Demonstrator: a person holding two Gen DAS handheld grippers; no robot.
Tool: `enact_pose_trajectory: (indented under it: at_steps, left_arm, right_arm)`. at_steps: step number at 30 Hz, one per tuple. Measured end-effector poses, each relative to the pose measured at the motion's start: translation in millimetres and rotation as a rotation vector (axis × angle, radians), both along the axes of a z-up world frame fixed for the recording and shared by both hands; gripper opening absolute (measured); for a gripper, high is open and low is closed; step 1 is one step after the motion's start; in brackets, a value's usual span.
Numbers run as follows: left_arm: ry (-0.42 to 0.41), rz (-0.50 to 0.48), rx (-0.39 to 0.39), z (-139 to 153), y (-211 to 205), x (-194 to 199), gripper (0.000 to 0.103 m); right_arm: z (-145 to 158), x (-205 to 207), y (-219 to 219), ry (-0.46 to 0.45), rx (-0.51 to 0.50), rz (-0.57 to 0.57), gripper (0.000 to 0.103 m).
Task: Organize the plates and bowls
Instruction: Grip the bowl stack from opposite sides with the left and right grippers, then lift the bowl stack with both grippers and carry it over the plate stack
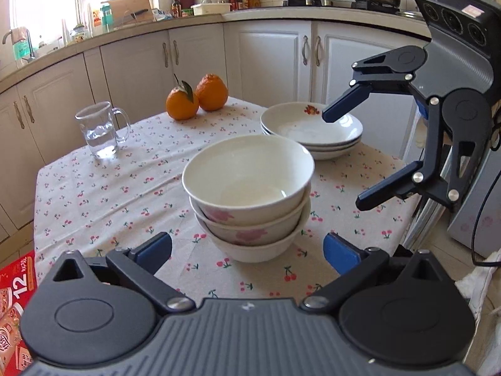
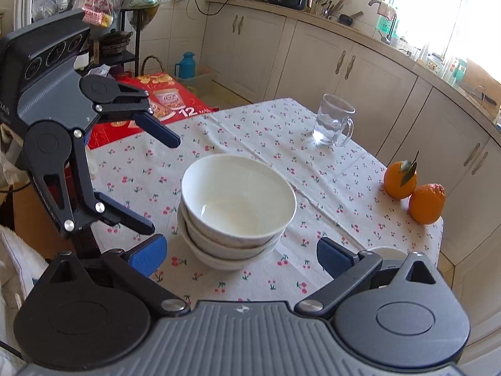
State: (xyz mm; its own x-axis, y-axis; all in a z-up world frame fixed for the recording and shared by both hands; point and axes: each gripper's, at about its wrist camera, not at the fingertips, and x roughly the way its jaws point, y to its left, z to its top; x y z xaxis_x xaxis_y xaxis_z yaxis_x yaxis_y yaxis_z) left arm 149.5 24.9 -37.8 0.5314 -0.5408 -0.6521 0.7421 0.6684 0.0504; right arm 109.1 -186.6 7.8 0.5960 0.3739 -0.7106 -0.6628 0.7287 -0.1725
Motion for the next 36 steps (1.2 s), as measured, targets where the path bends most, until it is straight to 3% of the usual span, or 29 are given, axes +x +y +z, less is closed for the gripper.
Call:
enact_pose_trajectory:
  at_steps: [8, 14, 23, 36]
  left_arm:
    - [0.055, -0.071, 0.066, -25, -2, 25, 0.102]
    - [0.081, -0.166, 0.100, -34, -10, 48, 0.101]
    - [0.119, -0.362, 0.140, -38, -17, 72, 0.095]
    - [0.136, -0.496, 0.150, -39, -21, 83, 0.087]
  right_arm:
    - [-39, 11, -4, 0.057, 0.009, -0.043, 0.103]
    - [-58, 35, 0, 0.101, 0.004, 0.003, 0.103]
    - [-66, 57, 16, 0.151, -0.066, 0.164, 0.098]
    - [-64, 74, 19, 0.242, -0.043, 0.251, 0.089]
